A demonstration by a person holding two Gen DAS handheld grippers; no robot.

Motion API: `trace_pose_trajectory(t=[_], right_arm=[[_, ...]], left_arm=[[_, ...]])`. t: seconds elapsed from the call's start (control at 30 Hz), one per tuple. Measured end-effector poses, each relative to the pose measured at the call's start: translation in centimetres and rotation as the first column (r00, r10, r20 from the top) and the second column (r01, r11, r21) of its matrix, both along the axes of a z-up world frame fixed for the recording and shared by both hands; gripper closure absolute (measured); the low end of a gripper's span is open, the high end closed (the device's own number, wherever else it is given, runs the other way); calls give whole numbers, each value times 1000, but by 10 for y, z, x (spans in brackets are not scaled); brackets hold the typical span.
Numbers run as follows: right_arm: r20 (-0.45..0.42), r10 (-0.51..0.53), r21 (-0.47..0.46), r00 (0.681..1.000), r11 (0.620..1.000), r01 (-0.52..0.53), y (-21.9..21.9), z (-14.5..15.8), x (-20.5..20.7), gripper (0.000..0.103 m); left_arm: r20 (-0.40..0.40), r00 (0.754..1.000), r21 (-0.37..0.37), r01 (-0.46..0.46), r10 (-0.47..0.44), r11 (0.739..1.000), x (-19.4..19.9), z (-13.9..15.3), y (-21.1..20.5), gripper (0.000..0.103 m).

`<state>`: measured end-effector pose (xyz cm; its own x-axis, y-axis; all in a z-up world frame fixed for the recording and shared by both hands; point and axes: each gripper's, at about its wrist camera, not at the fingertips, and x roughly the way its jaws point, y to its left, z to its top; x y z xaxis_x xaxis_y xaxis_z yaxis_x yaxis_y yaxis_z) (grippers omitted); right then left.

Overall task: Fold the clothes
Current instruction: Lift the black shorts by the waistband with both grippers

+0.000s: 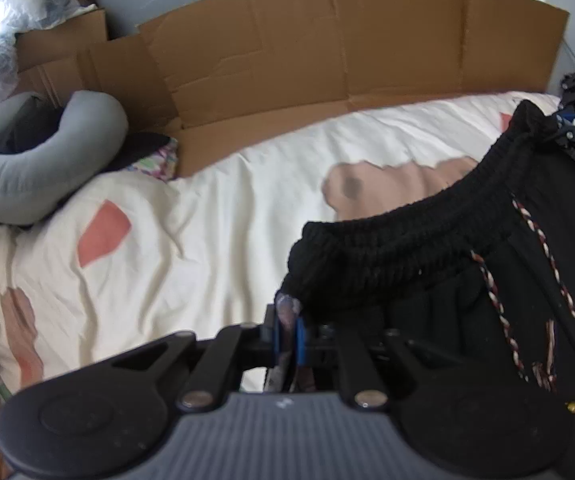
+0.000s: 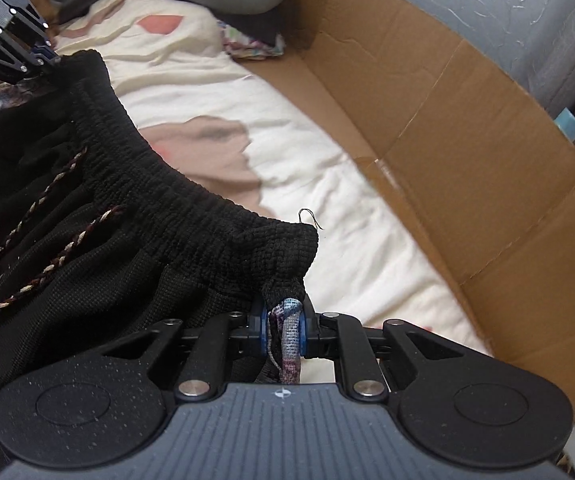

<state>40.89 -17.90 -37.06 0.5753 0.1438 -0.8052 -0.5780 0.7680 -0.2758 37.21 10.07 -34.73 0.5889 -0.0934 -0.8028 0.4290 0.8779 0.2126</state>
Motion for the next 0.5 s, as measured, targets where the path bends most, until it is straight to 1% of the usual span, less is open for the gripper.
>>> trace_pose_trajectory(t=[0.27,0.5], right_arm=[[21,-36,-13,999,999,36,17,6,44,90],[39,-37,-42,999,998,39,29,12,70,90]], left_arm=[[14,998,31,-63,62,998,35,-1,5,94],[24,993,45,-117,116,992,59,7,14,94]])
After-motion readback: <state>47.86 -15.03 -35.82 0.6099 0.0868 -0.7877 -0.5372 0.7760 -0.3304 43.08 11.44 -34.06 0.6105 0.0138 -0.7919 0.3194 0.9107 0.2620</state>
